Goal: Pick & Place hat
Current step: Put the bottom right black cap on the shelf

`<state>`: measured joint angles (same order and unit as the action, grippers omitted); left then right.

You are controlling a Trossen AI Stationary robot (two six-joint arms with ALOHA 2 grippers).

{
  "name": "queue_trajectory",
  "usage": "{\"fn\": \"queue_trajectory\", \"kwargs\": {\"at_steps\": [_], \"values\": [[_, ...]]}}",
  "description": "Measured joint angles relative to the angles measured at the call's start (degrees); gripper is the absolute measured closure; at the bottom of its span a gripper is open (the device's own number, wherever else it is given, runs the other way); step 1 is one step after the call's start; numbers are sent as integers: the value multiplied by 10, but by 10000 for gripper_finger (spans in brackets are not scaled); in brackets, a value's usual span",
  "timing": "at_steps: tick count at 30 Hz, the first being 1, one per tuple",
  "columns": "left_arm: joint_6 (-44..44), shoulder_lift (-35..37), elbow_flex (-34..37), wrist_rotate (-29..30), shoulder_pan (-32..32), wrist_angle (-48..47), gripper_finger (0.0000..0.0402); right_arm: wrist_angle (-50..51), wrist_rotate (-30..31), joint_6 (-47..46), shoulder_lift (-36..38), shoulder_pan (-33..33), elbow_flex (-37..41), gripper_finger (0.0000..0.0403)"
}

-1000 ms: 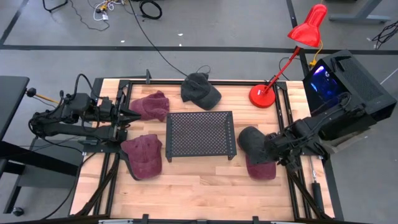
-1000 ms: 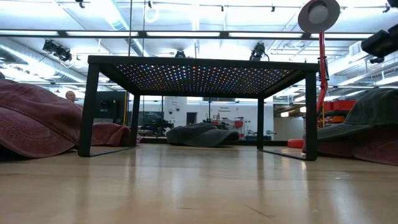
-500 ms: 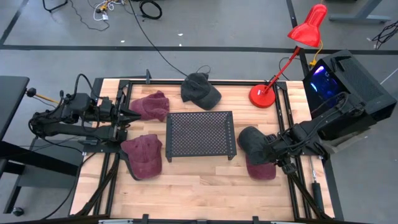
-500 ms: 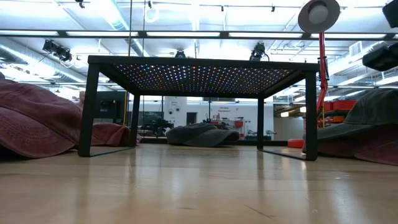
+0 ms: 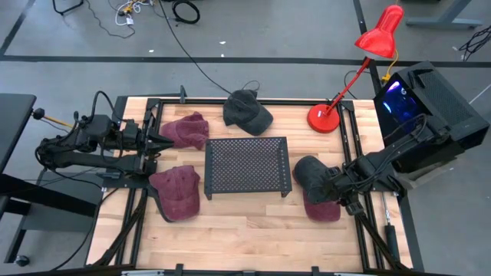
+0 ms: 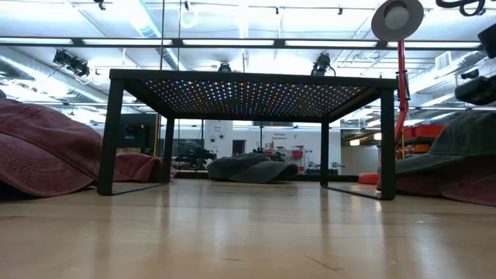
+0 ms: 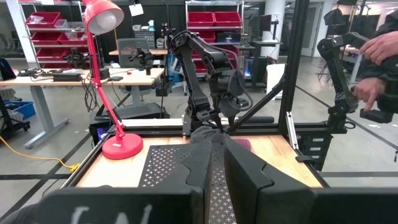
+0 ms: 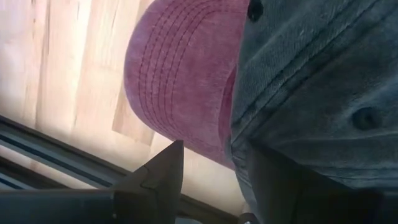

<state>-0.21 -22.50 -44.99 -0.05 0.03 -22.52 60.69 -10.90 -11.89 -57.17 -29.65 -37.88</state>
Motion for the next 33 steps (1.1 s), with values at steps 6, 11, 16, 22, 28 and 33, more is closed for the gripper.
{"fn": "queue_trajectory", "kwargs": {"at_steps": [6,11,16,22,28,33], "values": [[0,0,0,0,0,0,353,-4,19,-43,0,0,3,227],[0,0,0,0,0,0,353,-8,24,-57,0,0,3,227],[0,0,0,0,0,0,353,-10,25,-72,-3,-1,19,227],[0,0,0,0,0,0,353,-16,31,-88,-16,-10,24,227],[0,0,0,0,0,0,353,-19,35,-88,-20,-15,24,227],[0,0,0,0,0,0,353,-19,53,-100,-28,-16,24,236]]}}
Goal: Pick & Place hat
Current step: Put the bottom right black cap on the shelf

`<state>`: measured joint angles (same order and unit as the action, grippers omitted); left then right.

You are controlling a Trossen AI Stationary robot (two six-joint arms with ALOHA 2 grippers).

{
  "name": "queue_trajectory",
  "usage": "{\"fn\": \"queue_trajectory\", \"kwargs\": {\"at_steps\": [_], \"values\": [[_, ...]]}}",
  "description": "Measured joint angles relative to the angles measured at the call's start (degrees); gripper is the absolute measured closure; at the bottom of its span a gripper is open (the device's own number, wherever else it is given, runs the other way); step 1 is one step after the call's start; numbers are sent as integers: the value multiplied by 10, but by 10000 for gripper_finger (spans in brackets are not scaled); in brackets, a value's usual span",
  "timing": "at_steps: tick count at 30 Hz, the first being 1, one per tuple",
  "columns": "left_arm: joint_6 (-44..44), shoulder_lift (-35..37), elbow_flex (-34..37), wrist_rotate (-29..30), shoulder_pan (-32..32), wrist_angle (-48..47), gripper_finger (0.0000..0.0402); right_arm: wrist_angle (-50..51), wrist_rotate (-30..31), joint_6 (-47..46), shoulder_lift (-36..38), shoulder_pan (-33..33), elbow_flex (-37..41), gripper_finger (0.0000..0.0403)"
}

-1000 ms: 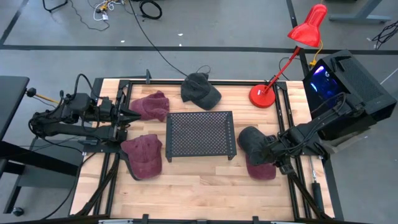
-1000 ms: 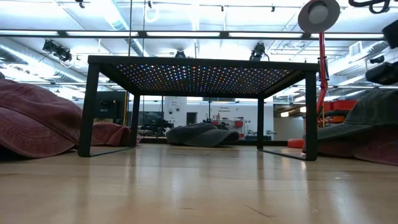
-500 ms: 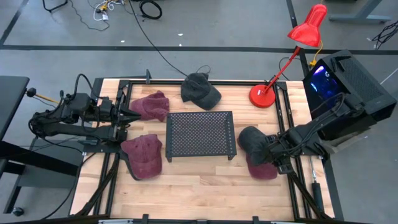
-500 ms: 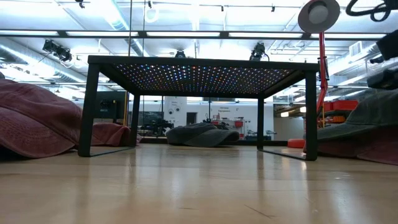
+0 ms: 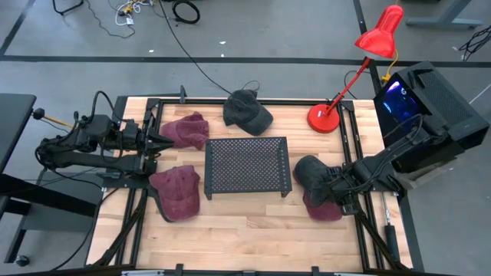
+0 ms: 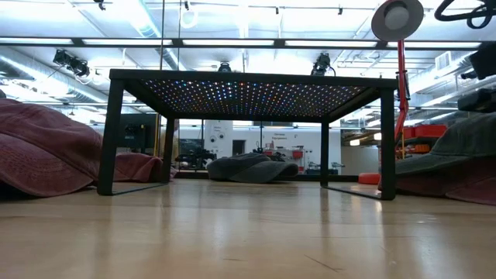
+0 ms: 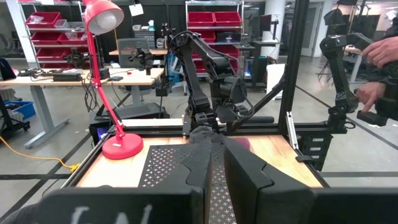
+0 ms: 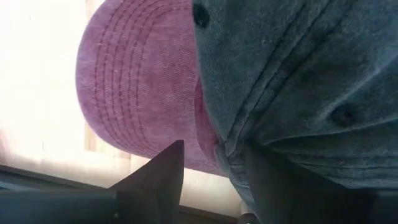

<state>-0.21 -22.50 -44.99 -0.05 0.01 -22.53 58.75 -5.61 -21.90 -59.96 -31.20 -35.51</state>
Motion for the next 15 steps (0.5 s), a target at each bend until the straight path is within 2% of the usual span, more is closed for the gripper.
{"fn": "queue_trajectory", "kwargs": {"at_steps": [15], "values": [[0,0,0,0,0,0,353,0,17,-6,-15,0,0,319]]}}
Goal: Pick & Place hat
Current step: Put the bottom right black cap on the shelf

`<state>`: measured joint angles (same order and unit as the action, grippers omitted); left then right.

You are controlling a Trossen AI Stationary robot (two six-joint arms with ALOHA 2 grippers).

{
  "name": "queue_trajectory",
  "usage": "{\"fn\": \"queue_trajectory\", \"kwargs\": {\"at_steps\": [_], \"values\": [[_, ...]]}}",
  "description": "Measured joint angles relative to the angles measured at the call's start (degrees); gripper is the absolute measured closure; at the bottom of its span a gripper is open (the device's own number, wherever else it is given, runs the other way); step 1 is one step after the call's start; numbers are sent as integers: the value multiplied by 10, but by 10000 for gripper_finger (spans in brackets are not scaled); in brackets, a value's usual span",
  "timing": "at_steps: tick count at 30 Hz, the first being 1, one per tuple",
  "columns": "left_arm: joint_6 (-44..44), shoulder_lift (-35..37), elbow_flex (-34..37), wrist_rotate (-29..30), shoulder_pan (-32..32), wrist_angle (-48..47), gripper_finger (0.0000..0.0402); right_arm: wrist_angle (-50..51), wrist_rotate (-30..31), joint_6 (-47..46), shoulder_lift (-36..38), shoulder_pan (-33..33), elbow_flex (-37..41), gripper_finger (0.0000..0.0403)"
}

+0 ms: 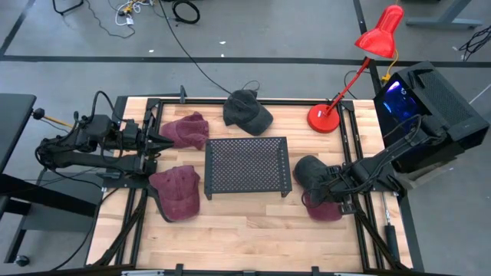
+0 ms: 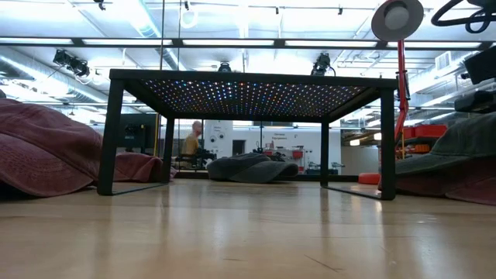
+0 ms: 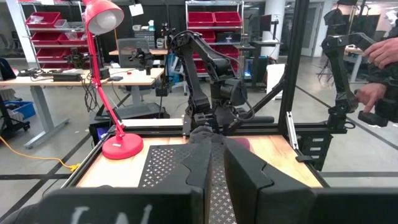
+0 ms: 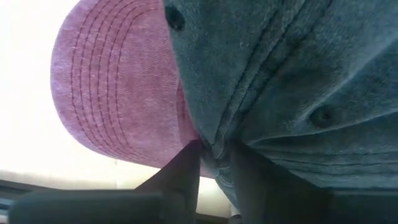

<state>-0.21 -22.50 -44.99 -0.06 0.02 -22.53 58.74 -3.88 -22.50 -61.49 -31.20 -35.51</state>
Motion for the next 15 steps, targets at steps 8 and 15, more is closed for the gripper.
{"fn": "queue_trajectory", "kwargs": {"at_steps": [8,15], "values": [[0,0,0,0,0,0,353,-1,-11,4,0,0,0,382],[0,0,0,0,0,0,353,-1,-16,4,0,0,0,399]]}}
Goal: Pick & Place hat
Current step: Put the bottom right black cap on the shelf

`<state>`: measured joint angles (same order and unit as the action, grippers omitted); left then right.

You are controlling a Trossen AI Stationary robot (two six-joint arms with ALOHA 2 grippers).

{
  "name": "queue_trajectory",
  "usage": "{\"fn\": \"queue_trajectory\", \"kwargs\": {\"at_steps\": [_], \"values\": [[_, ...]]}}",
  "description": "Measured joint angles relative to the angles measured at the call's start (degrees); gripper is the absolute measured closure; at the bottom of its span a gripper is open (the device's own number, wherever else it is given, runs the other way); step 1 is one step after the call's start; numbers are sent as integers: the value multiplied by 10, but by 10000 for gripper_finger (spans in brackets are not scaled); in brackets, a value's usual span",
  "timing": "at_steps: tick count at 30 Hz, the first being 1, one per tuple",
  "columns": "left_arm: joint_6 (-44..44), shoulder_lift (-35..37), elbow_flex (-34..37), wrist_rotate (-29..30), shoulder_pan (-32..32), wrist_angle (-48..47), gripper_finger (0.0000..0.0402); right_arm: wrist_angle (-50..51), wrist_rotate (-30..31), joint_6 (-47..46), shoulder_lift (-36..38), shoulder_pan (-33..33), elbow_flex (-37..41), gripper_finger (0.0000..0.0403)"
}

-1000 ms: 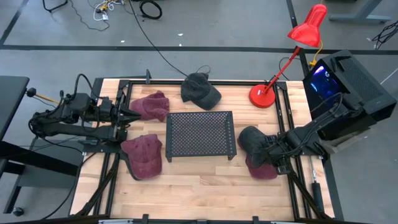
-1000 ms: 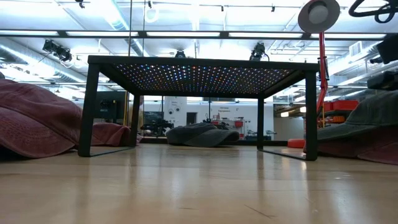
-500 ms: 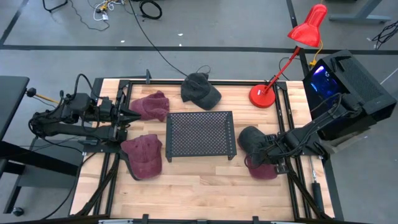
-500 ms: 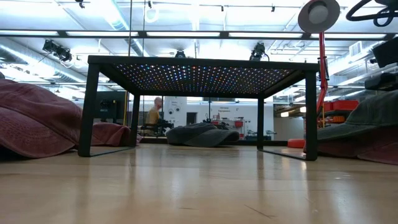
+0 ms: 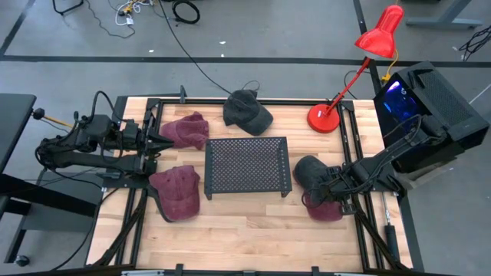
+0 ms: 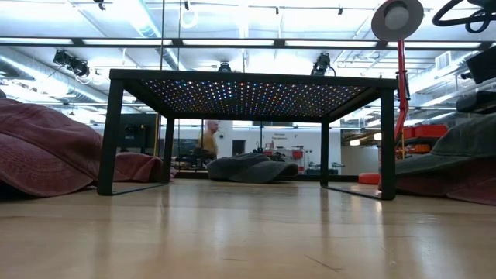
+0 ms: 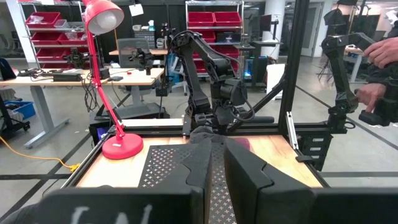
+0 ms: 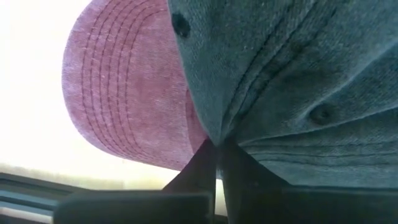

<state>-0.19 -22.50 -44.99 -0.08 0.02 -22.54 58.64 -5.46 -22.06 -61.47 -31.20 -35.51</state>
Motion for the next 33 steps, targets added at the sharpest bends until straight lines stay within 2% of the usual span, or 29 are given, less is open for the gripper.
{"fn": "queue_trajectory", "kwargs": {"at_steps": [5,12,33], "values": [[0,0,0,0,0,0,353,14,-1,0,0,0,-14,402],[0,0,0,0,0,0,353,69,16,15,0,2,-72,403],[0,0,0,0,0,0,353,243,176,30,1,42,-225,403]]}}
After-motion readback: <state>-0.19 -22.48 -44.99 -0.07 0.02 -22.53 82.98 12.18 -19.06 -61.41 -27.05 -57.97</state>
